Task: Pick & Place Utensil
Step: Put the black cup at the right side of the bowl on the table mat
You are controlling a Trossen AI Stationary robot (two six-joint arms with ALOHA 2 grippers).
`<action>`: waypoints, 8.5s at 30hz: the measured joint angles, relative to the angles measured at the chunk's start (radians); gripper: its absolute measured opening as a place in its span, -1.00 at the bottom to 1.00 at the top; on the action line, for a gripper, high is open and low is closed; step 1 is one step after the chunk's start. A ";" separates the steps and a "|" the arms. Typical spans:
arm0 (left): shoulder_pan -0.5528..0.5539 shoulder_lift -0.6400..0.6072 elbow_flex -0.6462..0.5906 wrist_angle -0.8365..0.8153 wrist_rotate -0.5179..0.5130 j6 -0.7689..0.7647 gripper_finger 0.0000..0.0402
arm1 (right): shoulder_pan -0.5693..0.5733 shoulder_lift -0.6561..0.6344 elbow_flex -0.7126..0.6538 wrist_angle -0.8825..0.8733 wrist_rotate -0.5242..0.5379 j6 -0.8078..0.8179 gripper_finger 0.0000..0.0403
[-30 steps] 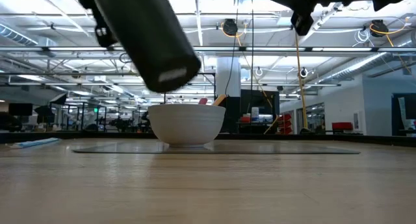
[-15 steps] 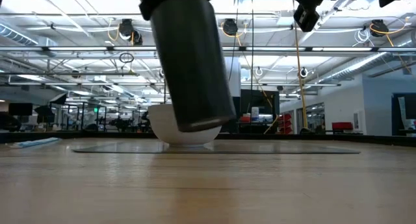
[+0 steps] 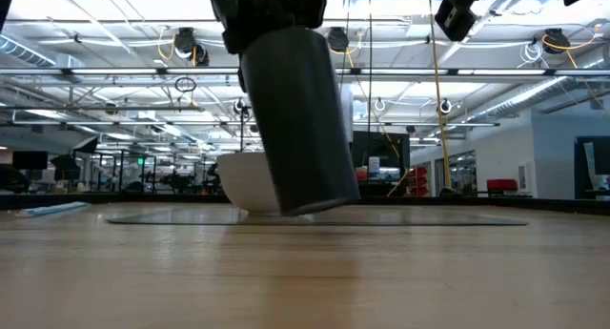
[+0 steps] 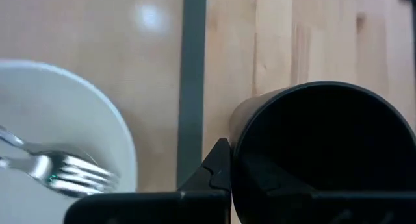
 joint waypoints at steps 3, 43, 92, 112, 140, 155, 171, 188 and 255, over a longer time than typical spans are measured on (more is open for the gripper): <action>-0.013 0.019 0.000 -0.012 0.015 -0.017 -0.99 | 0.015 -0.015 0.000 -0.029 0.000 0.002 -0.30; -0.057 0.004 0.102 -0.094 -0.092 -0.001 -0.19 | 0.024 -0.073 0.000 -0.118 0.032 -0.011 -0.30; -0.171 -1.007 -0.619 0.227 -0.615 -0.259 -0.19 | -0.004 0.818 0.737 -0.592 -0.059 -0.073 -0.08; -0.171 -1.007 -0.619 0.229 -0.605 -0.258 -0.19 | -0.024 0.923 0.735 -0.576 -0.086 -0.030 0.07; -0.171 -1.007 -0.618 0.229 -0.596 -0.258 -0.19 | -0.024 0.923 0.735 -0.628 -0.033 0.021 -0.96; -0.171 -1.006 -0.618 0.228 -0.597 -0.254 -0.19 | -0.032 0.863 0.736 -0.702 -0.019 0.011 -0.99; -0.171 -1.006 -0.618 0.233 -0.616 -0.245 -0.19 | -0.166 0.600 0.735 -1.101 0.190 -0.018 -1.00; -0.171 -1.006 -0.618 0.269 -0.617 -0.235 -0.19 | -0.338 0.545 0.710 -1.163 0.263 -0.134 -1.00; -0.141 -1.006 -0.618 0.267 -0.694 -0.206 -0.19 | -0.383 0.618 0.476 -0.847 0.178 -0.028 -1.00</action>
